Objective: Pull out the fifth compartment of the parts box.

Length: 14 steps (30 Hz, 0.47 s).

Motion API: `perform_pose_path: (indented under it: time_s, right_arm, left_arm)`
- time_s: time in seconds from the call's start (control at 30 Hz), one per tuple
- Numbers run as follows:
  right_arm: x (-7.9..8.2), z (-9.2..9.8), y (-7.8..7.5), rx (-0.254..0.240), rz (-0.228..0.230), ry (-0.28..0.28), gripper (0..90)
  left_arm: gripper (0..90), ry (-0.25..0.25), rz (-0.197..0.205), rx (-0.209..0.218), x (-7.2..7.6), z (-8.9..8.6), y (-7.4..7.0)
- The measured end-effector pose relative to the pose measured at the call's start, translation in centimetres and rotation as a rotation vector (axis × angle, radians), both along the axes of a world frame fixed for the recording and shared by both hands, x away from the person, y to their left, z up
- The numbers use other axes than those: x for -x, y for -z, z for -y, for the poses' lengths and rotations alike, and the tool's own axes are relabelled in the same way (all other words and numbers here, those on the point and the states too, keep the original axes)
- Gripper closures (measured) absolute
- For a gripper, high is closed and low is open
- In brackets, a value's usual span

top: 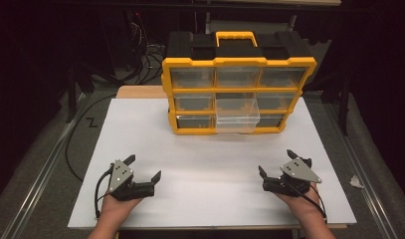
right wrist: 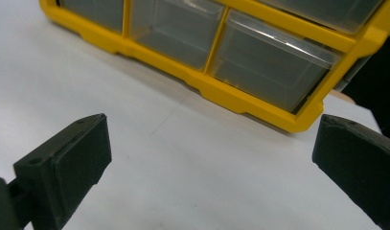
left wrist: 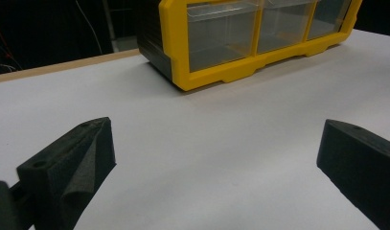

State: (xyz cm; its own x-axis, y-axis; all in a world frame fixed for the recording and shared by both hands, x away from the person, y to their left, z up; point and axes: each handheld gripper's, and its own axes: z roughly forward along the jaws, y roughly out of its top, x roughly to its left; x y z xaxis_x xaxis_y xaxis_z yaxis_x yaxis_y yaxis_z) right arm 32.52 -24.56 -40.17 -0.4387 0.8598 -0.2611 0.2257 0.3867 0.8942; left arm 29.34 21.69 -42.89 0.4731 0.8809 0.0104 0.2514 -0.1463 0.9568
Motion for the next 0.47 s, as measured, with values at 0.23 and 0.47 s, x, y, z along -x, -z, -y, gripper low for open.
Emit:
perform_pose_path:
  time_s: [0.23,0.47]
  right_arm:
    - [0.4,1.6,-0.2,-0.246,-0.05,0.003,0.9]
    - [-0.2,2.2,0.5,-0.323,-0.099,0.014,0.9]
  left_arm:
    - [0.1,0.001,-0.007,0.022,-0.1,-0.1,0.0]
    - [0.1,-0.002,-0.017,0.053,-0.2,-0.4,0.0]
